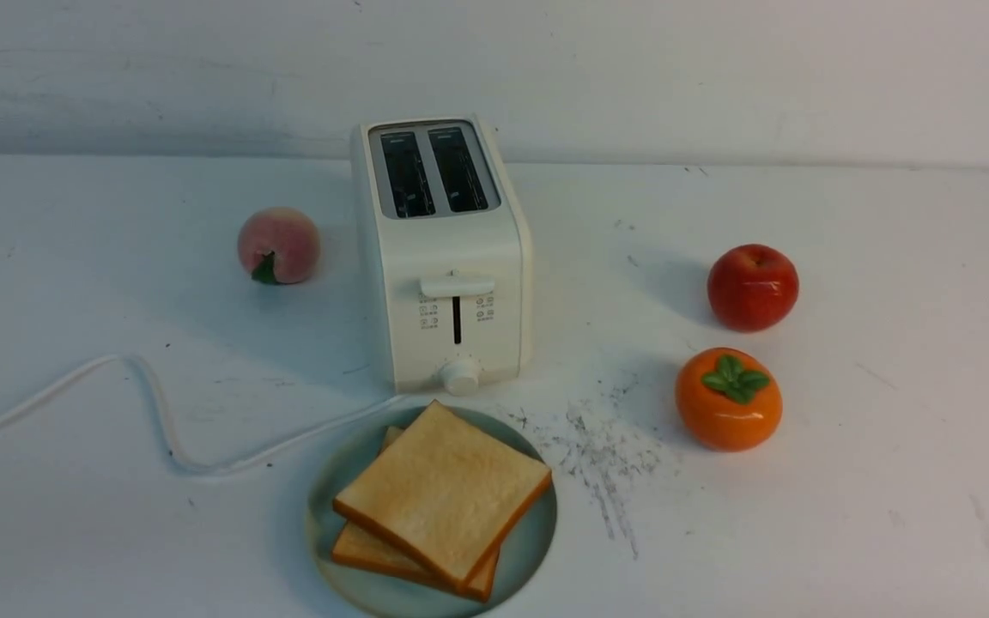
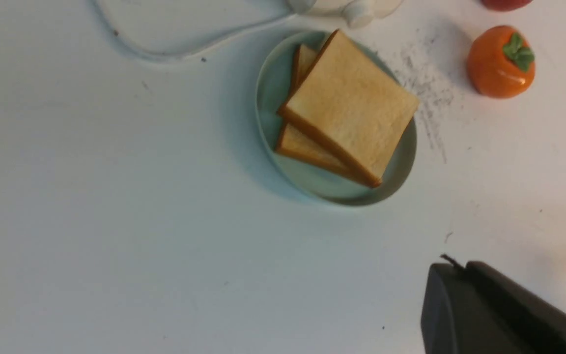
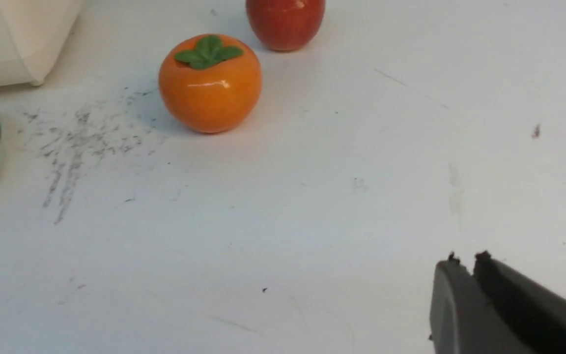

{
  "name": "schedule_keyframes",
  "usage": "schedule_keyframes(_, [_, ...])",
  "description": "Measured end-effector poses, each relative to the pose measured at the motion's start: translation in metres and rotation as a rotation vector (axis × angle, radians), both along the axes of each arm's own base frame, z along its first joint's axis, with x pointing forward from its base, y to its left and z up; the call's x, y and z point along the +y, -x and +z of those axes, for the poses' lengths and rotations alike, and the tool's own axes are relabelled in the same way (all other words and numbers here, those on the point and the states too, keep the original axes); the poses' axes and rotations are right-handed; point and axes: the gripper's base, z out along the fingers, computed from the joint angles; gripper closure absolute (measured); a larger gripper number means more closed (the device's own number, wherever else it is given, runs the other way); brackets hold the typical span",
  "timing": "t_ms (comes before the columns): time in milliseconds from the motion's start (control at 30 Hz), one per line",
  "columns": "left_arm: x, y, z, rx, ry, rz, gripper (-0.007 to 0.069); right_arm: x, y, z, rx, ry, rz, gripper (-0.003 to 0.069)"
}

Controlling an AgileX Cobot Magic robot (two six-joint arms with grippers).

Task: Take toasted bread from bread machine on white table place on plate.

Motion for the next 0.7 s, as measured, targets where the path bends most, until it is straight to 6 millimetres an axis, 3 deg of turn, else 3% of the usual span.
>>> schedule_keyframes(367, [0.000,-0.009,0.004,-0.124,-0.008,0.018,0.0626,-0.002,0.000,0.000,0.000,-0.004,-0.035,0.0585])
schedule_keyframes(700, [-0.021,-0.031,-0.040,-0.448,0.126,-0.075,0.0638,-0.002,0.000,0.000,0.000,-0.005,-0.035,0.0571])
